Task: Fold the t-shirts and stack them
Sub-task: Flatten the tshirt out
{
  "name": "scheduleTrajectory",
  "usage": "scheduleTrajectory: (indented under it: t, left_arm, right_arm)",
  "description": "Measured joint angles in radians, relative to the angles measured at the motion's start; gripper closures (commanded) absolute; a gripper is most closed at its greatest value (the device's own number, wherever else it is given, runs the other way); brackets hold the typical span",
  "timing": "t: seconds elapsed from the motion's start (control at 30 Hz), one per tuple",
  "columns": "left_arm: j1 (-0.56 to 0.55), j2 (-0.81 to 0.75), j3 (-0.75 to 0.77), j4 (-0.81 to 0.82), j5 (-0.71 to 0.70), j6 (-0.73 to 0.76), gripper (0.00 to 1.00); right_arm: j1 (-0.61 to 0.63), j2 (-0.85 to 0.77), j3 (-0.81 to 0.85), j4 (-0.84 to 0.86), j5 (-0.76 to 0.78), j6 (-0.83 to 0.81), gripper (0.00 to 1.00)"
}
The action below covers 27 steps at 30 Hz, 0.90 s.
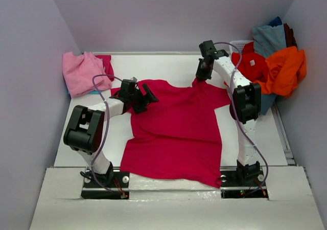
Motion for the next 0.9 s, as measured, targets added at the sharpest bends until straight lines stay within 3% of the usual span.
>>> scheduleTrajectory:
  t: [0.73, 0.87, 0.9]
  left_arm:
    - [0.025, 0.000, -0.037, 0.004, 0.004, 0.000, 0.01]
    - [0.026, 0.000, -0.037, 0.004, 0.004, 0.000, 0.01]
    - [0.026, 0.000, -0.037, 0.005, 0.004, 0.000, 0.01]
  right_arm:
    - [-0.127, 0.002, -0.070, -0.021, -0.003, -0.021, 0.92]
    - [-0.141, 0.002, -0.121, -0.014, -0.003, -0.031, 0.89]
    - [-0.146, 0.002, -0.132, -0.013, -0.004, -0.032, 0.84]
